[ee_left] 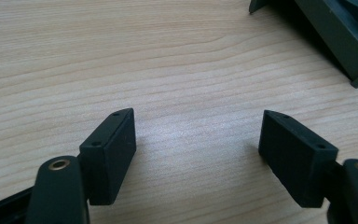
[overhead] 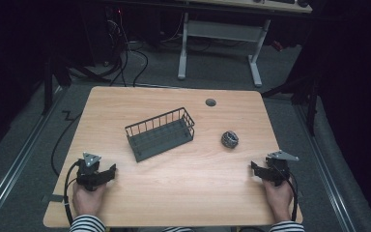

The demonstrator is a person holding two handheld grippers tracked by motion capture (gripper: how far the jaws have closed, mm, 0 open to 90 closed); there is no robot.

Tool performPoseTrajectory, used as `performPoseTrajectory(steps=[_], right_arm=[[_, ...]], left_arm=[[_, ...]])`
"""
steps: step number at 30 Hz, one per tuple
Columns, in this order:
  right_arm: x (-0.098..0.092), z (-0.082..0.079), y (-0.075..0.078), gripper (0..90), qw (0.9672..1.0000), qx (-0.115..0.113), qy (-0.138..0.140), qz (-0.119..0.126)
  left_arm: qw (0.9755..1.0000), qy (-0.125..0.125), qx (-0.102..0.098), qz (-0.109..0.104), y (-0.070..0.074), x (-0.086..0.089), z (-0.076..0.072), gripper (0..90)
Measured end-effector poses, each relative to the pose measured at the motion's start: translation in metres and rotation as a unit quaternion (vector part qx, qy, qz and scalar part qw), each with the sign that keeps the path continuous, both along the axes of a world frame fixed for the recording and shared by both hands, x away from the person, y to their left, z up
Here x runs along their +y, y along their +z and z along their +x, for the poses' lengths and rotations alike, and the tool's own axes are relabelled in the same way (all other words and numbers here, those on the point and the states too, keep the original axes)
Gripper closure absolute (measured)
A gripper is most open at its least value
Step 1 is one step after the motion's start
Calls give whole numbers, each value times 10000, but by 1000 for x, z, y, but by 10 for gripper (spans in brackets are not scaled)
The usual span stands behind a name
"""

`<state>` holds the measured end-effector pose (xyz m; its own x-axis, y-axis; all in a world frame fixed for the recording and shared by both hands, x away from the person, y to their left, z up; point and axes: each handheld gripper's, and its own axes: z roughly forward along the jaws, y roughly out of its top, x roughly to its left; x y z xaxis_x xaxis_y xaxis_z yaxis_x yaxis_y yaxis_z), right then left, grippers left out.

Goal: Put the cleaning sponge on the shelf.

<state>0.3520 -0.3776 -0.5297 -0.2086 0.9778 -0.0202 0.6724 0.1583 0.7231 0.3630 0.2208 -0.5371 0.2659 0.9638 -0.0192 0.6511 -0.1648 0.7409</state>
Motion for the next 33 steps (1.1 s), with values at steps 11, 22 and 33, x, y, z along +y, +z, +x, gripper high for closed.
performPoseTrajectory(steps=[11, 22, 33], right_arm=[[0, 0, 0, 312, 10000, 2, 3, 5], [1, 0, 0, 308, 10000, 12, 32, 1], [1, 0, 0, 307, 10000, 12, 39, 3]], left_arm=[[10000, 31, 1, -31, 0, 0, 0, 274], [9999, 99, 85, -70, 2, 1, 0, 285], [9996, -89, 71, -243, 13, -1, -1, 263]])
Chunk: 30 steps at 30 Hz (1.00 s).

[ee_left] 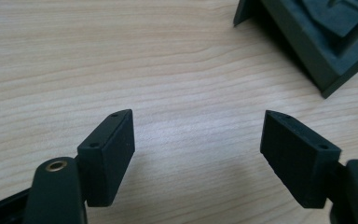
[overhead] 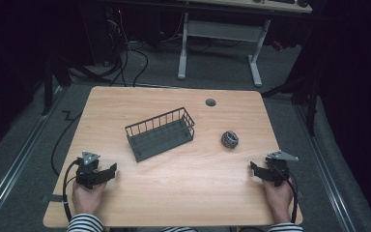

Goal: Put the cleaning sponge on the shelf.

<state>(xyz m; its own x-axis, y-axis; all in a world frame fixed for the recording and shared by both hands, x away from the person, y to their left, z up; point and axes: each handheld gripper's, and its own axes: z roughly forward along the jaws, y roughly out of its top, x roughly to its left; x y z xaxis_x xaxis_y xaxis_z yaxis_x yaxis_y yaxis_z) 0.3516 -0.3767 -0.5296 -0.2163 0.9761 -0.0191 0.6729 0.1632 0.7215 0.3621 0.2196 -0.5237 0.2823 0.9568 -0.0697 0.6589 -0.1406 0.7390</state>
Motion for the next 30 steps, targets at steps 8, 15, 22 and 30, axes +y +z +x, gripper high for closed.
performPoseTrajectory(steps=[8, 15, 22, 30], right_arm=[[0, 0, 0, 304, 10000, 2, -1, 0], [0, 0, 0, 303, 10000, 3, 12, -1], [0, 0, 0, 301, 10000, -1, 27, -3], [0, 0, 0, 300, 10000, -1, 34, -4]], left_arm=[[9999, -154, -17, -76, 12, -5, 0, 224], [9995, -278, -73, -152, 26, -9, 0, 213], [9985, -425, -151, -313, 47, -16, 2, 200], [9975, -554, -159, -413, 64, -22, 8, 194]])
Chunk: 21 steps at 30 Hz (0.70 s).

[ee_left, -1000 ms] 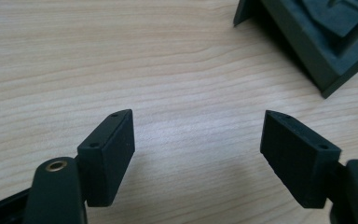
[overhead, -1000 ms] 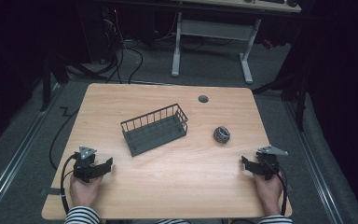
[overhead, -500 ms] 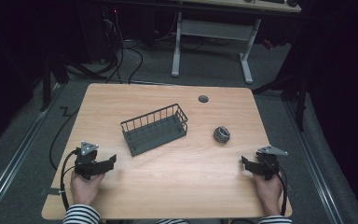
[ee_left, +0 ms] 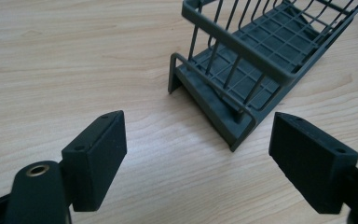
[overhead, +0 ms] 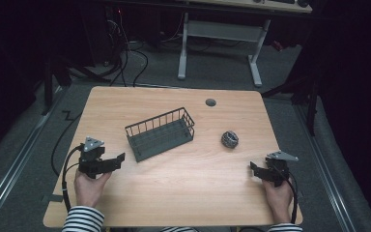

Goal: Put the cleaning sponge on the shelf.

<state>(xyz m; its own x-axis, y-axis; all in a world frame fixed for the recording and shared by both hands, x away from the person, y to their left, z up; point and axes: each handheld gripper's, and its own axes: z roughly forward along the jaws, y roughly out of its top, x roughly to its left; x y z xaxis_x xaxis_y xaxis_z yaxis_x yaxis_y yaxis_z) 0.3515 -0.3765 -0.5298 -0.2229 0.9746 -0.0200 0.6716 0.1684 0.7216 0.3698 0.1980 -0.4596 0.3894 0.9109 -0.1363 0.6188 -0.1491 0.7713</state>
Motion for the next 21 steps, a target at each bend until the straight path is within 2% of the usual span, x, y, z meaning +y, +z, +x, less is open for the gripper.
performPoseTrajectory(steps=[2, 12, 14, 18, 21], right_arm=[[0, 0, 0, 300, 10000, 1, 0, 1], [0, 0, 0, 297, 10000, 4, 5, 4], [0, 0, 0, 297, 10000, 3, 6, 4], [0, 0, 0, 296, 10000, 6, 9, 6], [0, 0, 0, 296, 10000, 5, 12, 6]], left_arm=[[10000, -38, 23, -63, 3, 0, 2, 190], [9997, -212, 131, -44, 22, -4, 16, 188], [9994, -286, 190, 3, 29, -9, 23, 189], [9992, -339, 215, 66, 33, -13, 30, 195], [9986, -369, 325, 186, 36, -21, 43, 199]])
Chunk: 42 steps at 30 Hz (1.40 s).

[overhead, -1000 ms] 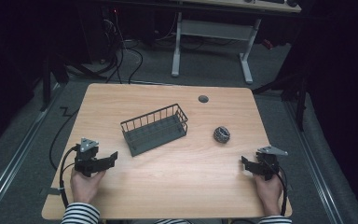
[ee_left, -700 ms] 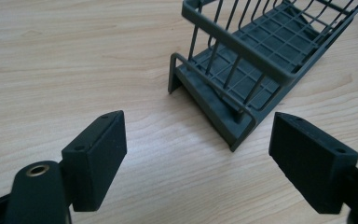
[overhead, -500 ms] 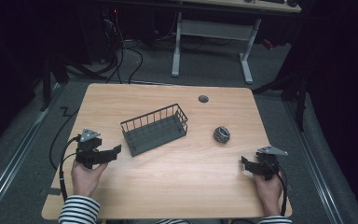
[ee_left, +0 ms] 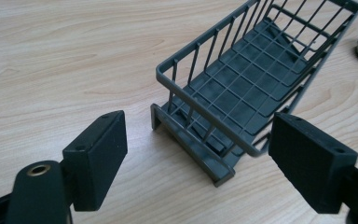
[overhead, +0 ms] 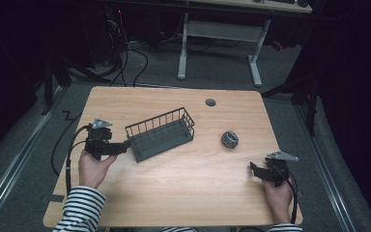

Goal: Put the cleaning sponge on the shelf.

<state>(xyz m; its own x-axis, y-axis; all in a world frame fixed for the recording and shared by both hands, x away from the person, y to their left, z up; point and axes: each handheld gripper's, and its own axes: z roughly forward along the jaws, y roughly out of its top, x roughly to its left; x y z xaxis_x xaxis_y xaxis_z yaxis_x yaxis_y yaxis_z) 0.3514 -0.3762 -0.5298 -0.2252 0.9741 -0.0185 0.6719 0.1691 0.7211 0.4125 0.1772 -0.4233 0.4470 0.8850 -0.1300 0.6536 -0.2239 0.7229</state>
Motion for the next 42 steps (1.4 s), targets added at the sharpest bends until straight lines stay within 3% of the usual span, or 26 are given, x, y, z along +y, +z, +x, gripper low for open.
performPoseTrajectory(steps=[6, 19, 31, 42], right_arm=[[0, 0, 0, 296, 10000, 1, 3, 0], [0, 0, 0, 296, 10000, 1, 5, 3], [0, 0, 0, 296, 10000, 1, 5, 4], [0, 0, 0, 296, 10000, 2, 4, 5]], left_arm=[[9997, -34, 194, 171, -2, -10, 16, 203], [9984, -7, 322, 474, -14, -24, 32, 276], [9976, -108, 291, 612, -18, -29, 31, 447], [9976, -221, 276, 600, -19, -33, 24, 493]])
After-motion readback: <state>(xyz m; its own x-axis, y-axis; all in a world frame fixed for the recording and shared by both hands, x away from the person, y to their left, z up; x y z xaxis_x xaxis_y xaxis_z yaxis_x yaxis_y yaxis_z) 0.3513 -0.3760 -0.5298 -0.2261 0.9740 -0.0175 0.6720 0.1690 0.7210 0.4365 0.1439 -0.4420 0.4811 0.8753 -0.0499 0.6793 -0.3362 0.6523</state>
